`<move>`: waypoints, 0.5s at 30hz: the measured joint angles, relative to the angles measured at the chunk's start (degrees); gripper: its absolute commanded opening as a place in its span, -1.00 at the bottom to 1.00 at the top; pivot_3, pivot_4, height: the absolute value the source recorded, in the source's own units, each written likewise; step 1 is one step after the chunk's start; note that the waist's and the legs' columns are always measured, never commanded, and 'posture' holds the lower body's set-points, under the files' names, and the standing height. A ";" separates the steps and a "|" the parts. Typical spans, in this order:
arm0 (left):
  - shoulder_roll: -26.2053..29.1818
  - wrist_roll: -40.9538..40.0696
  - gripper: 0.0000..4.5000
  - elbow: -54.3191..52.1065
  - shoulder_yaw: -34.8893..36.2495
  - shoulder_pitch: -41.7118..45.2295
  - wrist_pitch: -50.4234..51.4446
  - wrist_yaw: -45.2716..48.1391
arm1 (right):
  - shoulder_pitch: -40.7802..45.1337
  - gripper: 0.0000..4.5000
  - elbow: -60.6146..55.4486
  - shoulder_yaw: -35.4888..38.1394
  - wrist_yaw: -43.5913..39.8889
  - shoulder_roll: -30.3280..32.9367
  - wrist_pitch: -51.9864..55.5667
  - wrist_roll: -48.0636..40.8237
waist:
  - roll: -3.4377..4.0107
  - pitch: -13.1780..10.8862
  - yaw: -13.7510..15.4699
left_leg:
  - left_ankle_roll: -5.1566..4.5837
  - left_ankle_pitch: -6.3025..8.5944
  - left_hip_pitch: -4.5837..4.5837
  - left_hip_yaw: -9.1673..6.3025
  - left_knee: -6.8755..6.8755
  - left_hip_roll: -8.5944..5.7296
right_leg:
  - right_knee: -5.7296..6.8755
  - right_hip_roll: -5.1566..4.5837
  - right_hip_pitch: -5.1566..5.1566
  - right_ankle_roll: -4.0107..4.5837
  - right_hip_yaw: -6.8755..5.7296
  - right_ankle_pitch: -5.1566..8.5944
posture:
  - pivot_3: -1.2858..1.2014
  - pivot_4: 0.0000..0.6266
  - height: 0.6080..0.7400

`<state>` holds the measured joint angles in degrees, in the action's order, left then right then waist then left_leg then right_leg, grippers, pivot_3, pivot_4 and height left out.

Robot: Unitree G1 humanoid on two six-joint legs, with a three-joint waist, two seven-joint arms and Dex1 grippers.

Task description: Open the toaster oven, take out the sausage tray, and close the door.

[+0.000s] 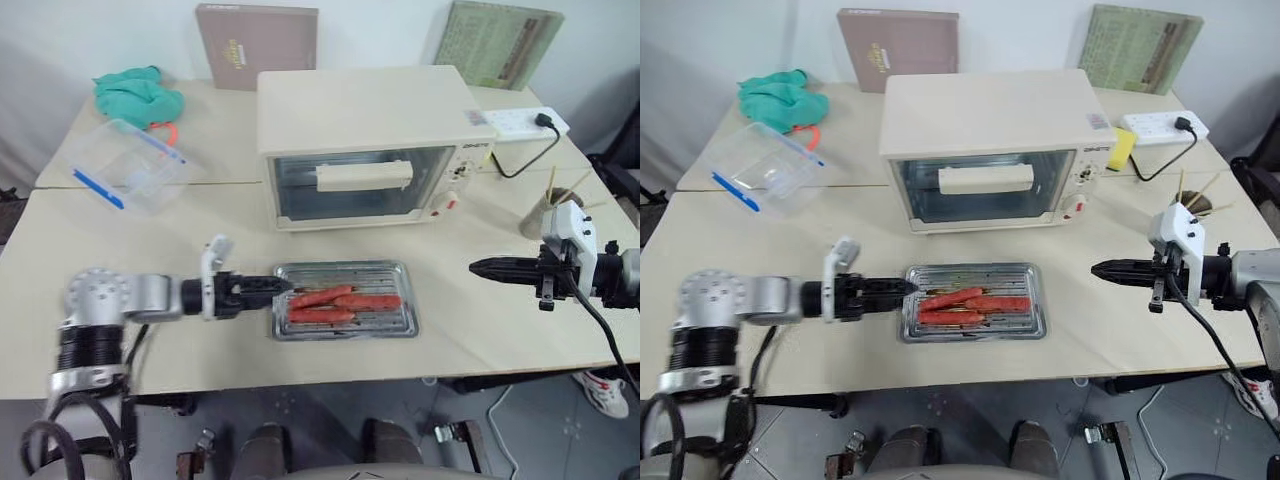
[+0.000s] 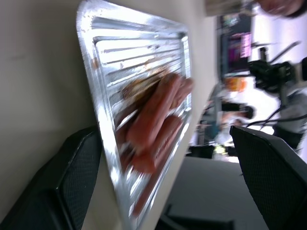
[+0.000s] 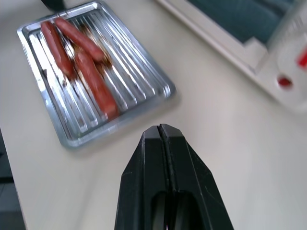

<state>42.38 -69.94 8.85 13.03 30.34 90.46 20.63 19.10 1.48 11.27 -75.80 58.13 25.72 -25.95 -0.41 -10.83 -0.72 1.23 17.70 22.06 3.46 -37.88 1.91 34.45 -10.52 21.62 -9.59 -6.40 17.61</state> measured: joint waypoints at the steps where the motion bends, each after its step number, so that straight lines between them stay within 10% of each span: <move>1: 2.00 1.08 0.97 -1.53 -0.01 -0.85 -1.00 1.81 | 0.54 -1.00 1.08 -0.69 -0.63 0.02 -0.88 0.39 | -0.01 -0.01 0.16 | 0.00 0.00 0.04 0.01 -0.02 0.00 | -0.06 0.00 0.00 0.00 0.00 0.00 | 0.03 -0.52 1.00; 8: 9.30 10.16 1.00 -12.87 -0.88 -9.49 -20.77 23.00 | 6.06 -0.75 7.98 -5.06 -5.61 0.10 -6.77 2.88 | -0.10 -0.07 1.17 | -0.04 0.06 0.15 0.08 -0.08 0.00 | -0.29 0.00 -0.01 0.00 0.01 0.00 | 0.03 -0.52 1.00; 15: 0.76 26.40 1.00 -15.21 6.25 -21.48 -59.32 34.02 | 12.09 0.25 21.84 -8.64 -12.61 -0.67 -19.12 3.70 | -0.19 -0.15 0.52 | -0.07 0.10 0.16 0.18 -0.01 0.02 | -0.46 0.02 0.00 -0.04 -0.02 -0.04 | 0.03 -0.52 1.00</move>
<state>43.14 -43.55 -6.36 19.29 8.86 31.14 54.65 31.19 23.32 2.62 -88.41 57.46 6.60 -22.25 -0.60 -10.97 -0.21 1.16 17.80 22.22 3.64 -37.90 1.93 34.00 -10.49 21.62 -9.63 -6.42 17.57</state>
